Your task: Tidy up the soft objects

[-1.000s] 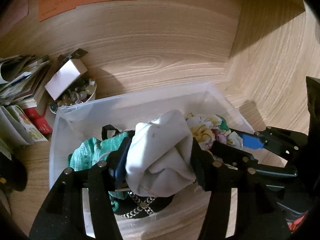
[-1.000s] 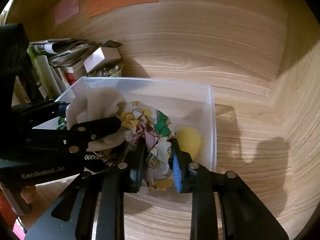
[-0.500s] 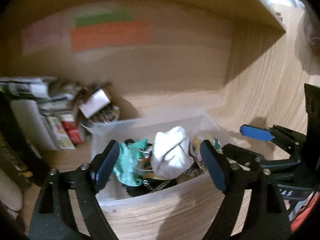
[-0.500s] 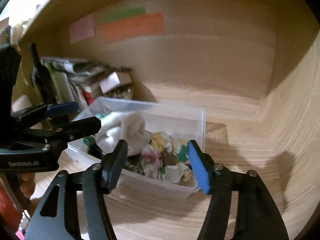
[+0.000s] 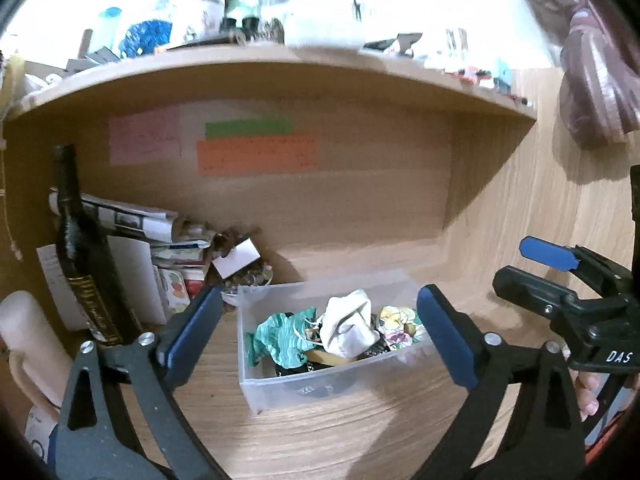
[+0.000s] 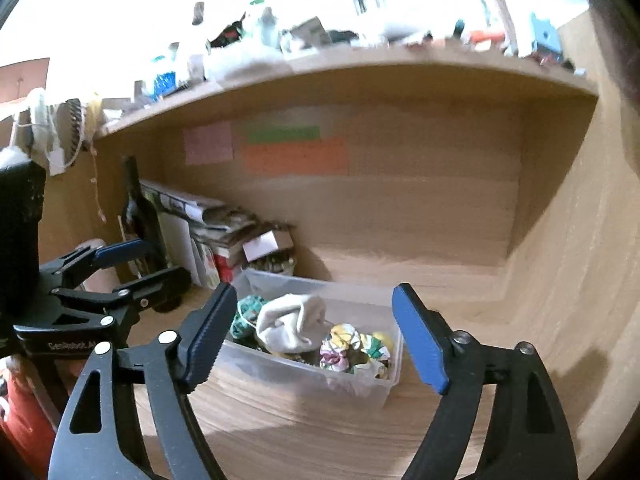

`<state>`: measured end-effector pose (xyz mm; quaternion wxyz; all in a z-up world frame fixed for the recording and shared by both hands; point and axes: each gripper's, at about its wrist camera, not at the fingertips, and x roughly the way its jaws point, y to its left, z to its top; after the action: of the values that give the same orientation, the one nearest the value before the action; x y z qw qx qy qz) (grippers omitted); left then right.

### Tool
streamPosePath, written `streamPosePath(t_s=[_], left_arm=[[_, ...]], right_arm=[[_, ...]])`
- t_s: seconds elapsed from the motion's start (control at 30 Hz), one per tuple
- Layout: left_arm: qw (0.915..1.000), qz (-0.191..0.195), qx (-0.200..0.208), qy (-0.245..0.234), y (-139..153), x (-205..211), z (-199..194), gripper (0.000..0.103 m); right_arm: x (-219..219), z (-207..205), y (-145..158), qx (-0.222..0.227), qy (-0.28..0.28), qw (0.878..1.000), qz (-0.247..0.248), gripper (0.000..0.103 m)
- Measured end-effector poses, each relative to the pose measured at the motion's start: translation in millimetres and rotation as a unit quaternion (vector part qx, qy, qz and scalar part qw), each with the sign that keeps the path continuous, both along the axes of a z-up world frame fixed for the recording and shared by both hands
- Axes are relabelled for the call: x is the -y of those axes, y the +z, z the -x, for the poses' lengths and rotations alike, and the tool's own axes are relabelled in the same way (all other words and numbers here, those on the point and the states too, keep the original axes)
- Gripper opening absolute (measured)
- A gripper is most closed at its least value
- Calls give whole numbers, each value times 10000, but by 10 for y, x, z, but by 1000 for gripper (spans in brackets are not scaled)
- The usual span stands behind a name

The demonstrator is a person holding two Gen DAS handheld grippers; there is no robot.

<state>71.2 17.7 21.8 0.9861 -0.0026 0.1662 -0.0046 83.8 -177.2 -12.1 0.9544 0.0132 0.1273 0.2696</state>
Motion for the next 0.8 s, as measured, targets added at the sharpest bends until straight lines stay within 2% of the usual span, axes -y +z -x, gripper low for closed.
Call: streamPosePath(t_s=[0.13,0.27,0.8], left_arm=[[9999,-56,114,-28,32,45,181,102],[9997,-101,224,19,51,82,342,103],[9992,-21,390,41,84,140,558,103]], right_arm=[[-16,140,20,175,-77,9998,7,89],[-9,249,20,269,-105,9996,-57,100],[55,462,14,387,-216,9989,-144,103]])
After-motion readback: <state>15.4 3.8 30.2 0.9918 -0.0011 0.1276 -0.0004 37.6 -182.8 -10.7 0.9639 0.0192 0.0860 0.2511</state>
